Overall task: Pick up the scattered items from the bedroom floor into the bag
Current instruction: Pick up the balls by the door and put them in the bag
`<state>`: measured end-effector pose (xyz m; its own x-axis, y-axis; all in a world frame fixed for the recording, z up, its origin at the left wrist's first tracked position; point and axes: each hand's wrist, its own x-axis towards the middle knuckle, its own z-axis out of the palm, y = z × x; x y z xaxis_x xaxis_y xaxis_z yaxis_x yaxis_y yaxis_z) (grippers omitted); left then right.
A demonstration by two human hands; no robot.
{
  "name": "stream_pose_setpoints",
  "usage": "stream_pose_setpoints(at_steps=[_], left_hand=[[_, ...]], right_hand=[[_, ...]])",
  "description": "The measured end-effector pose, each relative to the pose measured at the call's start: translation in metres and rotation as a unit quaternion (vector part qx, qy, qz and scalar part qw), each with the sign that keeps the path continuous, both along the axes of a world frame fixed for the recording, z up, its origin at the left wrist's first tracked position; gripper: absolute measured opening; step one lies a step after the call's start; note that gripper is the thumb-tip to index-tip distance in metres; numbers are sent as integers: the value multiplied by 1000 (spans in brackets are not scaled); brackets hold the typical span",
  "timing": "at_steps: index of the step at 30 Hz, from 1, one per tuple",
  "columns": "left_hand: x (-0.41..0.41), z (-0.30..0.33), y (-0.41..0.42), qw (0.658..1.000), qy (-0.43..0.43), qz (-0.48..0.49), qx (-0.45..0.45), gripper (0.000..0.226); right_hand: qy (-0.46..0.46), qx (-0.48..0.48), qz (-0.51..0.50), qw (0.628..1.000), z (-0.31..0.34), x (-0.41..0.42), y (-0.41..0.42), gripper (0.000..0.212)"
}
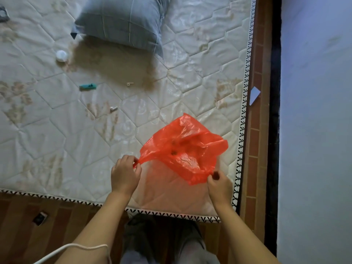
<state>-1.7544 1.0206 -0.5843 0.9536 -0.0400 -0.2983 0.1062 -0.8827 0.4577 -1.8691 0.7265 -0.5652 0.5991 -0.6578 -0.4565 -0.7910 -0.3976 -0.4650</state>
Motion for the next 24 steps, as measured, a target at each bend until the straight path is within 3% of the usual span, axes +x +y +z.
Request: stream_pose_setpoints(at_steps=[5, 12, 18, 24], left_hand=[[19, 87, -4, 992, -73, 56, -85, 7], [20, 229, -26, 970, -157, 51, -181, 12], [-1, 326, -51, 952, -226, 35, -203, 18], [-9, 368, -75, 953, -230, -2, -196, 21]], right_hand=[[-142, 11, -16, 990, 78, 47, -17, 8], [-242, 62, -4, 968, 189, 80, -27, 24], [-305, 117, 68, 943, 265, 89, -14, 33], [-343, 255, 77, 901, 322, 96, 8, 32]])
